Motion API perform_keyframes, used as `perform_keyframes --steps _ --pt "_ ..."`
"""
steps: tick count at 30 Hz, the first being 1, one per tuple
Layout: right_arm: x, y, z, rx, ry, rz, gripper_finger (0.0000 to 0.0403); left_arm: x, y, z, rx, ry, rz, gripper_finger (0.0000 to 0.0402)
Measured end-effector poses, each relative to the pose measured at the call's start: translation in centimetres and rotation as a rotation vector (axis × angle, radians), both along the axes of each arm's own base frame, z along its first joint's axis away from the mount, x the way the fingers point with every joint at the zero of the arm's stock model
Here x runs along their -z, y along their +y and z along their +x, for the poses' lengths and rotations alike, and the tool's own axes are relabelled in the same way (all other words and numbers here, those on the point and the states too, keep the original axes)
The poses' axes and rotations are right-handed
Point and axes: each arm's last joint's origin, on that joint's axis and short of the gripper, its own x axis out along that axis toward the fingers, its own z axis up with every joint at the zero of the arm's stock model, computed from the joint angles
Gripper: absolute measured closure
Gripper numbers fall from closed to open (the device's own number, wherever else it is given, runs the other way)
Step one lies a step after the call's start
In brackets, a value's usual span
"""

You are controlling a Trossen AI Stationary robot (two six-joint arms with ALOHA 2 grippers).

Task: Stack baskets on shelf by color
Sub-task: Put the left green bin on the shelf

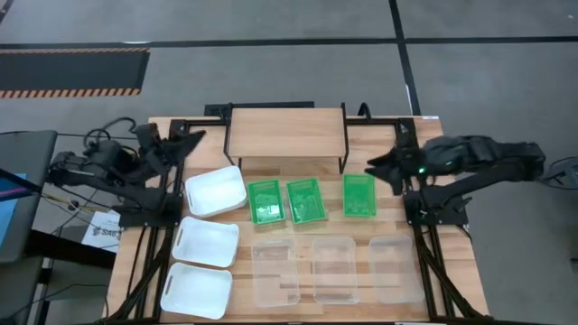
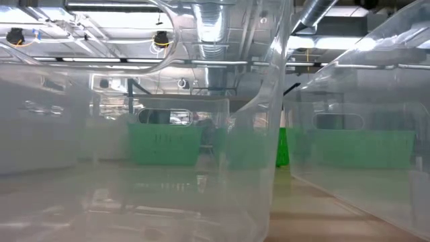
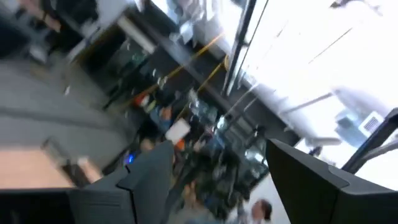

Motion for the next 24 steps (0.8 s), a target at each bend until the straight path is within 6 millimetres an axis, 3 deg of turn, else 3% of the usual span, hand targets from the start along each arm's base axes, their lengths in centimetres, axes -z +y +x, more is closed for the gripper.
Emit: perform_keyframes --steps 6,12,16,20,24 --pt "2.9 -0.4 1.9 0.135 0.275 0.107 0.0202 0.7 0.5 0.1 -0.132 0.123 0.001 0.0155" --pt "3.2 -2.0 2.2 0.263 0.291 0.157 0.0202 3.1 0.3 2.0 -0.128 0.421 -0.039 0.0155" --pt "2.8 -3.5 2.4 0.311 0.241 0.112 0.0202 5.0 0.1 4.3 -0.014 0.550 -0.101 0.0155" --pt "1.2 -4.1 3.6 0.169 0.080 0.031 0.0202 3.8 -0.2 7.4 0.194 0.407 -0.013 0.0155" --pt "-0.1 -3.4 4.6 0.033 -0.075 0.041 0.0202 0.4 0.2 9.0 0.242 0.007 0.172 0.0155"
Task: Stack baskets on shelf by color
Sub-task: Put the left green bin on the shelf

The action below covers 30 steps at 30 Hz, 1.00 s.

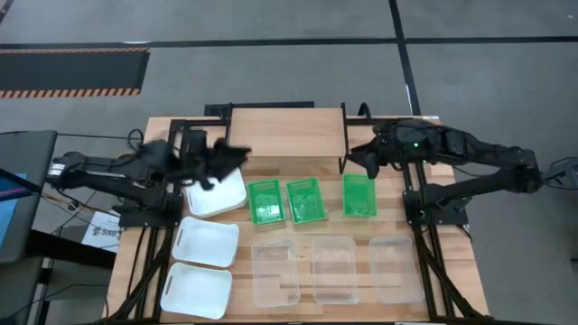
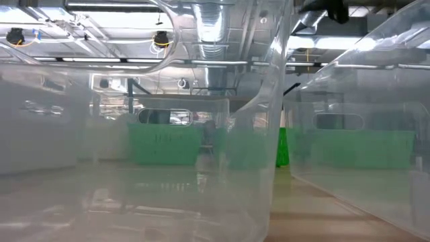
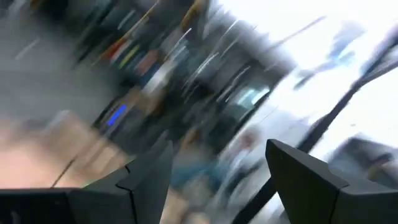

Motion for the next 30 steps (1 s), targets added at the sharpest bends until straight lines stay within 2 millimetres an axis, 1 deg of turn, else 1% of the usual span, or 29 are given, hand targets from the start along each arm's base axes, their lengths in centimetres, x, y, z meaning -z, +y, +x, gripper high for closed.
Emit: perform_keyframes --steps 2,3,6,8,10,12,14,16,19,22,25,28,30 --pt "-0.3 0.7 0.5 -0.058 -0.038 -0.002 0.0202 -1.1 0.4 0.0 -0.015 -0.155 0.055 0.0155" --pt "-0.2 1.0 0.7 -0.085 -0.035 -0.012 0.0202 -1.4 0.6 0.0 -0.044 -0.194 0.082 0.0155" --pt "0.1 2.0 1.2 -0.129 -0.013 -0.032 0.0202 -1.9 1.0 -0.1 -0.171 -0.176 0.144 0.0155" --pt "0.2 2.2 1.5 -0.117 -0.006 -0.035 0.0202 -2.2 1.2 -0.1 -0.264 -0.104 0.221 0.0155" --pt "-0.2 2.0 1.8 -0.080 -0.056 -0.024 0.0202 -2.5 1.3 0.0 -0.345 -0.011 0.279 0.0155" --pt "-1.4 1.6 1.8 -0.051 -0.131 -0.011 0.0202 -2.7 1.3 0.1 -0.402 0.095 0.307 0.0155" --pt "-3.0 1.2 1.7 -0.037 -0.232 -0.031 0.0202 -2.7 1.4 0.1 -0.447 0.204 0.330 0.0155" --pt "-4.3 1.1 1.5 -0.043 -0.294 -0.087 0.0202 -2.3 1.5 0.3 -0.475 0.307 0.361 0.0155" --pt "-5.8 1.2 1.1 -0.097 -0.335 -0.208 0.0202 -1.8 1.5 0.6 -0.473 0.384 0.416 0.0155" --pt "-6.1 1.7 1.0 -0.142 -0.332 -0.268 0.0202 -2.2 1.4 0.8 -0.450 0.320 0.405 0.0155" --pt "-5.7 2.1 1.0 -0.182 -0.293 -0.289 0.0202 -3.4 1.3 0.5 -0.412 0.181 0.382 0.0155" --pt "-5.4 2.6 1.3 -0.183 -0.271 -0.248 0.0202 -4.4 1.2 0.1 -0.400 0.055 0.335 0.0155" --pt "-4.9 2.9 1.7 -0.149 -0.232 -0.220 0.0202 -4.8 1.2 -0.1 -0.397 0.037 0.337 0.0155"
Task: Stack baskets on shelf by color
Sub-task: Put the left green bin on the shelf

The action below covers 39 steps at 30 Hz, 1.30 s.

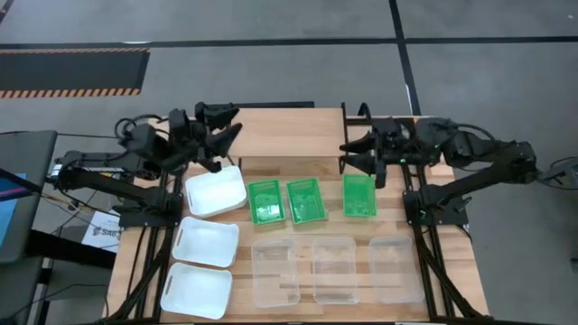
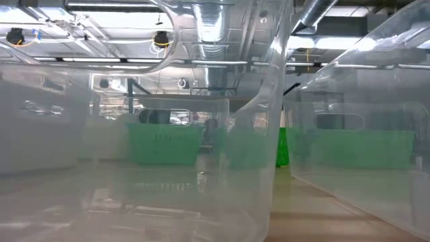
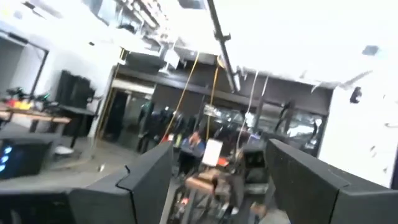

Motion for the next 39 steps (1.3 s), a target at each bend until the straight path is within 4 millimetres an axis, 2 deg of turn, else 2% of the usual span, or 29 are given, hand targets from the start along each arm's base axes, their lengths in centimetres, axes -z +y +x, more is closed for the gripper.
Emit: perform_keyframes --steps 3,7,10,12,17,22,24,30,33,39 --pt "0.5 0.0 0.7 0.102 0.024 -0.014 0.0202 0.5 -0.1 0.3 -0.032 0.132 0.018 0.0155" --pt "-0.6 -1.0 1.7 0.236 -0.099 -0.051 0.0202 2.8 0.3 1.5 -0.177 0.373 -0.035 0.0155" --pt "-1.1 -1.0 2.5 0.161 -0.170 -0.094 0.0202 3.5 0.5 2.1 -0.246 0.422 -0.054 0.0155" --pt "-1.1 -0.6 2.8 0.091 -0.182 -0.103 0.0202 3.6 0.4 2.6 -0.229 0.417 -0.034 0.0155" --pt "0.7 0.5 3.7 0.022 -0.038 -0.073 0.0202 4.3 0.1 3.4 -0.143 0.477 0.023 0.0155" --pt "4.6 1.3 4.4 0.087 0.289 0.063 0.0202 6.3 0.1 4.2 -0.108 0.594 -0.094 0.0155" --pt "5.4 1.2 4.6 0.119 0.350 0.095 0.0202 7.0 0.1 4.4 -0.102 0.632 -0.154 0.0155" --pt "5.0 0.4 4.7 0.174 0.296 0.187 0.0202 8.1 0.0 5.2 -0.062 0.621 -0.342 0.0155" --pt "4.9 1.0 4.9 0.126 0.285 0.138 0.0202 8.2 -0.2 5.7 -0.015 0.597 -0.362 0.0155" --pt "5.9 2.7 6.0 0.052 0.335 0.019 0.0202 8.5 -0.5 6.4 0.120 0.624 -0.357 0.0155"
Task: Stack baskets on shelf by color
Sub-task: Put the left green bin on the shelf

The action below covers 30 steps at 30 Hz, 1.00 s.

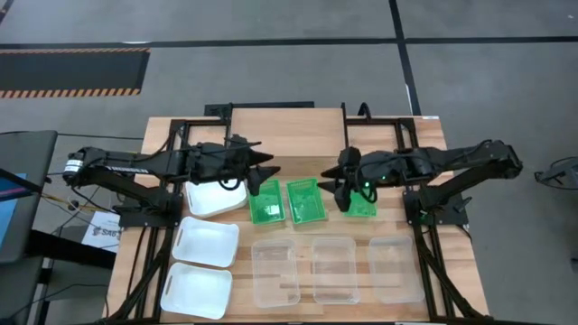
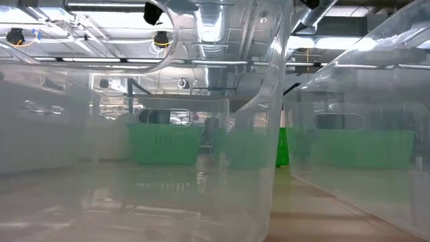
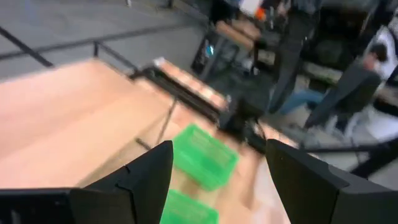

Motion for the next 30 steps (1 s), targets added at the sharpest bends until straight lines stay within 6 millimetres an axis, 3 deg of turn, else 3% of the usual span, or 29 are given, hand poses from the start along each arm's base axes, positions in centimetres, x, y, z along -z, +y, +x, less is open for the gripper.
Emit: perform_keyframes --steps 7,14,22,30 --pt "0.5 0.2 0.5 0.020 0.011 0.096 0.0202 0.5 -0.3 0.3 0.078 0.040 -0.024 0.0155" --pt "1.5 0.9 -0.3 0.051 0.125 0.162 0.0202 3.4 -0.6 1.6 0.093 0.209 -0.085 0.0155" --pt "2.8 2.0 -1.0 0.095 0.252 0.222 0.0202 6.4 -1.6 3.5 0.309 0.347 -0.269 0.0155" --pt "3.4 3.4 -1.2 0.070 0.304 0.240 0.0202 6.4 -2.3 2.3 0.447 0.425 -0.395 0.0155"
